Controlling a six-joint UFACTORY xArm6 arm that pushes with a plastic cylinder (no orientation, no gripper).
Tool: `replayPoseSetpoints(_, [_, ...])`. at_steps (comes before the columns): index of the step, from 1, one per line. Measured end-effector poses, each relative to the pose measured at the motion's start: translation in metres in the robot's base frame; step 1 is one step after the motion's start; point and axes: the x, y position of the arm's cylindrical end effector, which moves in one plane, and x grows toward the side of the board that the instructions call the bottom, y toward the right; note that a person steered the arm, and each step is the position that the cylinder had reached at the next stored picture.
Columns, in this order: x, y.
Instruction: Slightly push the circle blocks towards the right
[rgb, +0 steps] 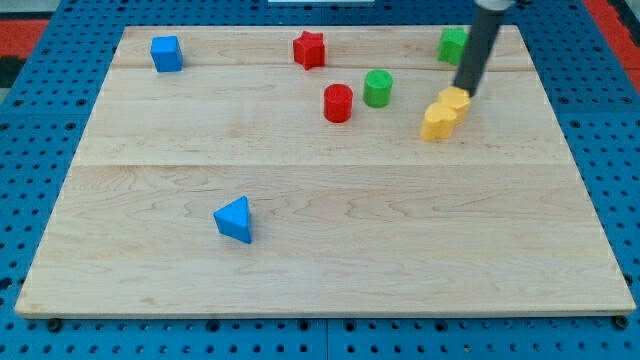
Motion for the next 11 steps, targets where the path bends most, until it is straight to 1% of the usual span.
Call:
replayPoseSetpoints(1, [0.050,-0.028])
replayPoseSetpoints(2, [0.085,-0.060])
replayPoseSetpoints(3, [0.078,-0.094])
replayPoseSetpoints(4, [0.076,-0.028])
replayPoseSetpoints(5, [0.021,-0.016])
replayPoseSetpoints(6, [-0.049,-0.017])
replayPoseSetpoints(8, [-0.054,-0.164])
replayPoseSetpoints(9, [-0.004,-0.118])
replayPoseSetpoints(10, [-0.015,-0.096])
replayPoseSetpoints(11, [-0.043,-0.134])
